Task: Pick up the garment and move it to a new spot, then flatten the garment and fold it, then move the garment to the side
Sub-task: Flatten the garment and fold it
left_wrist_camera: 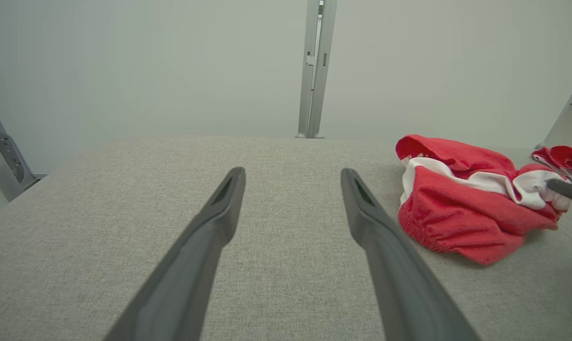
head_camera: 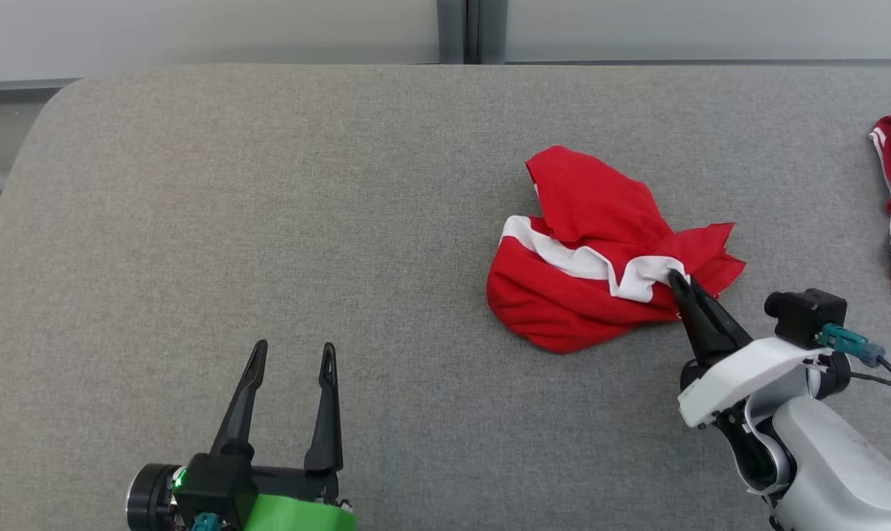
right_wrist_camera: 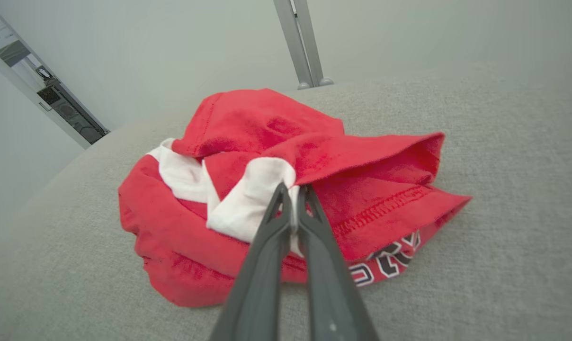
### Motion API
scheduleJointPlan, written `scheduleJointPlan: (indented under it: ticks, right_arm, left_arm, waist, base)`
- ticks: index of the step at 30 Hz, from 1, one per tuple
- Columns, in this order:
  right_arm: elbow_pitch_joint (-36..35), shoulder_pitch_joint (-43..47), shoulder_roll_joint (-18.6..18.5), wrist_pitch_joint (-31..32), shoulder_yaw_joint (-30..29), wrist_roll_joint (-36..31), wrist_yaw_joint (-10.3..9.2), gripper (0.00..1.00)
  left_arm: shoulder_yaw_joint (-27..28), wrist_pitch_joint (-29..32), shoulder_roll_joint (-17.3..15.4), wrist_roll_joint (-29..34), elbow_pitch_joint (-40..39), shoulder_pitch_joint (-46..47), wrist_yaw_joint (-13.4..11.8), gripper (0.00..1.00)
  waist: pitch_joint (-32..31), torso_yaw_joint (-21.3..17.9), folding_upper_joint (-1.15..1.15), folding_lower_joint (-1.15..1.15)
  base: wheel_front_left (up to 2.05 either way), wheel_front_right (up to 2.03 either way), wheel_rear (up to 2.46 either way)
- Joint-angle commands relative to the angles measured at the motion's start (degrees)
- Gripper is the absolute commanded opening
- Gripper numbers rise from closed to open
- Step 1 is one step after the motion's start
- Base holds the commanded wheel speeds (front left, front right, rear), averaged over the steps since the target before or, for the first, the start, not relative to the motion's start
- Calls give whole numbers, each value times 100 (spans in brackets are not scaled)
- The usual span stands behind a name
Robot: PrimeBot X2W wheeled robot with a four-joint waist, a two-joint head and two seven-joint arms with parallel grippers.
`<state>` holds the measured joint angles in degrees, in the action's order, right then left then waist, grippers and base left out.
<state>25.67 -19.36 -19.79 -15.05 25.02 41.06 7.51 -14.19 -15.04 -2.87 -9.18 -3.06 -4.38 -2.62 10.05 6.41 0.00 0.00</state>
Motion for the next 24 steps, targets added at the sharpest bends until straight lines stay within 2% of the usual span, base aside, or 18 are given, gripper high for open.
scheduleJointPlan:
  ticks: [1,8,15,19,21,24]
  right_arm:
    - [-157,-70,1,-16,59,-83,-6,0]
    - [-1009,-631,-52,-16,743,-353,-6,0]
    - [-1672,-1692,171,-17,1475,-416,-6,0]
    - [-1994,-2237,388,-17,1498,-484,-6,0]
    - [-2179,-2415,492,-17,1336,-533,-6,0]
    - [-2321,-2509,457,-16,1049,-738,-7,0]
  left_arm:
    - [3,-16,-5,90,21,61,-7,100]
    - [-62,-16,-6,81,69,52,39,100]
    - [-182,-16,-6,2,106,-49,-6,100]
    - [-309,-16,-6,-59,118,-73,-52,100]
    - [-385,-16,-6,-87,122,-54,-83,100]
    - [-453,-16,-7,-114,122,-17,-104,100]
  waist:
    - [-66,-42,0,0]
    - [-269,-51,0,0]
    - [-423,50,0,0]
    - [-460,90,0,0]
    - [-464,111,0,0]
    - [-452,129,0,0]
  base:
    - [0,0,0]
    - [0,0,0]
    - [0,0,0]
    - [0,0,0]
    - [0,0,0]
    - [0,0,0]
